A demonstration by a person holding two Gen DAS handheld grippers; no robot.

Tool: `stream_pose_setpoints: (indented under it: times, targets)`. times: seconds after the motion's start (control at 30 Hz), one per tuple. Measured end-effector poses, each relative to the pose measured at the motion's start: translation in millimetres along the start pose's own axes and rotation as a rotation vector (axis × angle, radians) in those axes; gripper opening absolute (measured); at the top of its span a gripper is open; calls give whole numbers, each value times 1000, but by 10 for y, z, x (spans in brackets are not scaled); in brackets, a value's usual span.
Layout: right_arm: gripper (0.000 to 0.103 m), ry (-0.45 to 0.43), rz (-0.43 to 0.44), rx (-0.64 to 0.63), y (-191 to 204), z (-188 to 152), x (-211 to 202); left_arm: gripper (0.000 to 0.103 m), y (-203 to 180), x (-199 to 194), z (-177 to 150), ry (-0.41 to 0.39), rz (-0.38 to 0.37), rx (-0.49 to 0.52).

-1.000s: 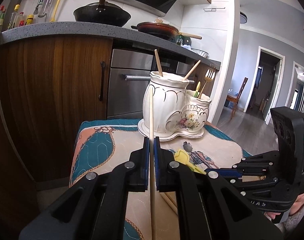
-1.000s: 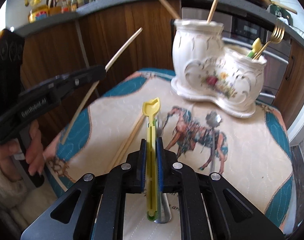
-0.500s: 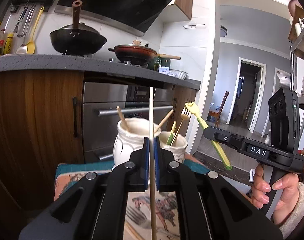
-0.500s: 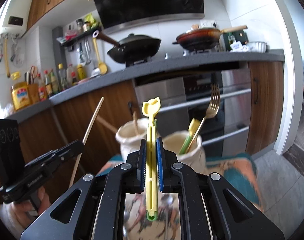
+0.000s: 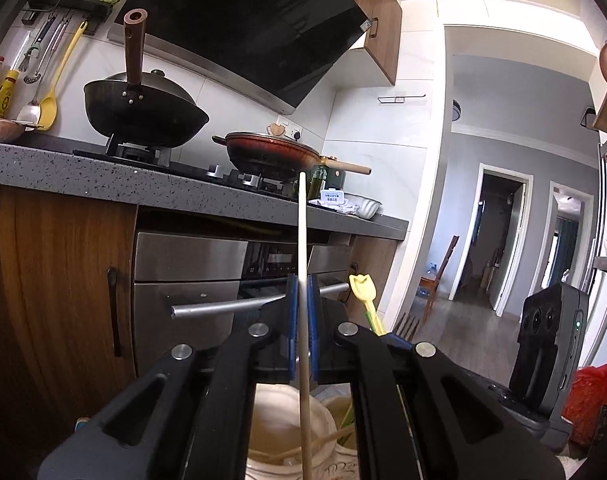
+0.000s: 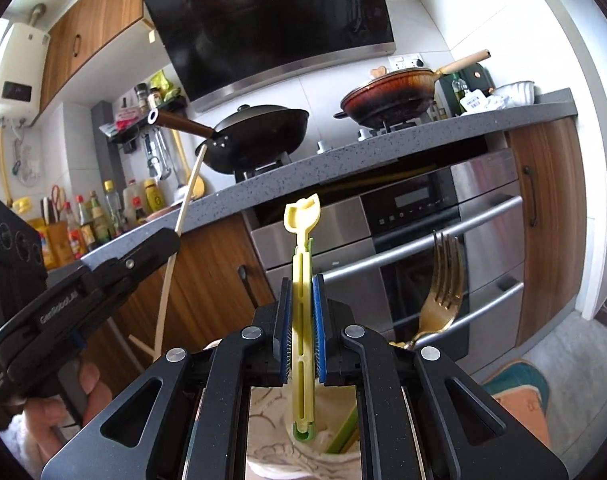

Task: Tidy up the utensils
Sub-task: 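Carry the chopstick over the tall white pot while the right gripper carries the yellow spoon over the flowered pot, then lower both utensils into their pots and open both grippers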

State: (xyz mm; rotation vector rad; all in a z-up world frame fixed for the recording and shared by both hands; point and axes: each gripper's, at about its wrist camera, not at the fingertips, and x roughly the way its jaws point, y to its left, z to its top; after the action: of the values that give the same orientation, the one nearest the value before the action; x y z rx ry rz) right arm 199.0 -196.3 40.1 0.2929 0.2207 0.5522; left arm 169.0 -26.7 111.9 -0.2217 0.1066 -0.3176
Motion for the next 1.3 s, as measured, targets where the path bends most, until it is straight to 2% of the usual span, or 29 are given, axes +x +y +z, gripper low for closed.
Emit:
stream_pose_setpoints:
  times: [0.3,0.63,0.7,0.73,0.77,0.8,1.03,1.3]
  targets:
    - [11,1,21,4,-52,-32,93,4,-174,270,-174,-7,64,162]
    - [11,7,10,-1,-50,-78,108,5,-159,82,-281,-12,72,203]
    - [11,7,11,-1,-51,-81,112,12,-157,47,-281,-10,73,209]
    - [11,5,14,-1,-50,-90,118,17,-153,28,-279,-4,70,208]
    - [11,5,14,-2,-51,-100,124,27,-146,5,-277,-3,67,203]
    - [11,5,14,-1,-53,-111,134,30,-133,-17,-272,-1,66,198]
    - [11,-7,-16,-31,-75,-214,235,35,-61,-130,-291,67,77,149]
    - [11,-3,-57,-115,-23,-339,321,36,12,-296,-353,40,58,96]
